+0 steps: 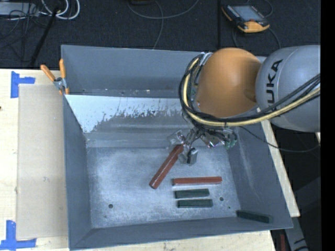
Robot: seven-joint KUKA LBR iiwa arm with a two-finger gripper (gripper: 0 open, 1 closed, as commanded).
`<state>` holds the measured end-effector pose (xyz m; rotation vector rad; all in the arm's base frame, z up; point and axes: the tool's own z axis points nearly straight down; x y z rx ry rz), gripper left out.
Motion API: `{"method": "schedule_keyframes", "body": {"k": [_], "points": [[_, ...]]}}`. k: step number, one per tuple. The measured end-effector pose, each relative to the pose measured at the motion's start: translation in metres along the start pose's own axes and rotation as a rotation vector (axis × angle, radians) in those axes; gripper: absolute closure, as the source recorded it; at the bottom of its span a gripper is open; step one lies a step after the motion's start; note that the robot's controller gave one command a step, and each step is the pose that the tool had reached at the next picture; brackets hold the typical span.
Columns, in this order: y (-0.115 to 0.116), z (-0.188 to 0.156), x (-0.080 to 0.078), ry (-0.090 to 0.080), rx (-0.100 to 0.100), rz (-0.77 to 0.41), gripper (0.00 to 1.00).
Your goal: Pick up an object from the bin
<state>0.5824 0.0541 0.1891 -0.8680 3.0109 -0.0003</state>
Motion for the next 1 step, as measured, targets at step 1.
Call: {"method": "schedule_keyframes", "body": {"k": [1], "points": [[0.0155, -0.1024, -0.058, 0.0, -0.002, -0.412, 1.0]]}}
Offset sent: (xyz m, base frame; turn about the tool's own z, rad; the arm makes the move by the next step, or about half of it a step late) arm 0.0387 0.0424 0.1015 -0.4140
